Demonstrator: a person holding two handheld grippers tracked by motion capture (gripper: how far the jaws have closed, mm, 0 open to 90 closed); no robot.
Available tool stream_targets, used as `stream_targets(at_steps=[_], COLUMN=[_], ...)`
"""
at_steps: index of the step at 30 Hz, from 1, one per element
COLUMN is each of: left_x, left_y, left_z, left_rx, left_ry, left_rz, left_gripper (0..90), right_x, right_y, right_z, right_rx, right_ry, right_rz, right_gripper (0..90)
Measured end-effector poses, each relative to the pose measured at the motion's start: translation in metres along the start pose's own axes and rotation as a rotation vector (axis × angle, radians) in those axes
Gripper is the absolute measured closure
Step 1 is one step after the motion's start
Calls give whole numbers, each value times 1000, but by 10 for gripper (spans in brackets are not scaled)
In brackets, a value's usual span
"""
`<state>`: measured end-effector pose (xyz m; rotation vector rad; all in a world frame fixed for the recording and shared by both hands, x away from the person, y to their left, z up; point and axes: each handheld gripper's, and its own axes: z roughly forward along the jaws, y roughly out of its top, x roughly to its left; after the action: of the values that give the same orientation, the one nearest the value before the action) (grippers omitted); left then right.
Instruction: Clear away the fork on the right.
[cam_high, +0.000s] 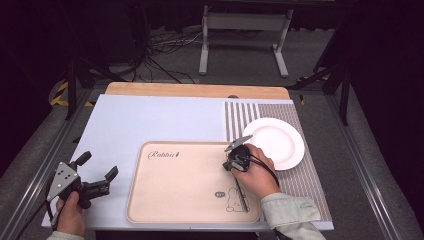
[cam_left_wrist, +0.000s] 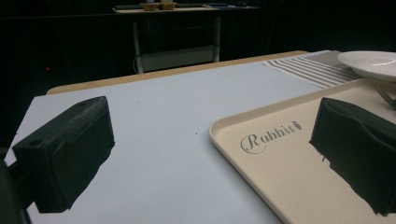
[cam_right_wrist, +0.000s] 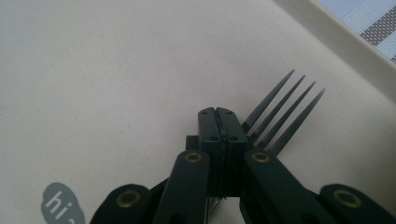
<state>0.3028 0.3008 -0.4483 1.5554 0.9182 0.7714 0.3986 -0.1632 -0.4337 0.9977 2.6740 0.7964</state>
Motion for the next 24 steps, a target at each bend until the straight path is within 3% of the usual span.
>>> stream_targets(at_steps=[11,24], left_x=[0,0], left_y=[0,-1], left_z=[0,0], left_rx=[2,4], left_ry=[0,2], left_rz=[-1,-3], left_gripper=[3,3], right_x=[-12,-19], right_y=[-8,-12], right_z=[-5,-9], right_rx=[-6,-9], right_ry=[-20,-32], right_rz=[43,62], right_gripper=[900,900])
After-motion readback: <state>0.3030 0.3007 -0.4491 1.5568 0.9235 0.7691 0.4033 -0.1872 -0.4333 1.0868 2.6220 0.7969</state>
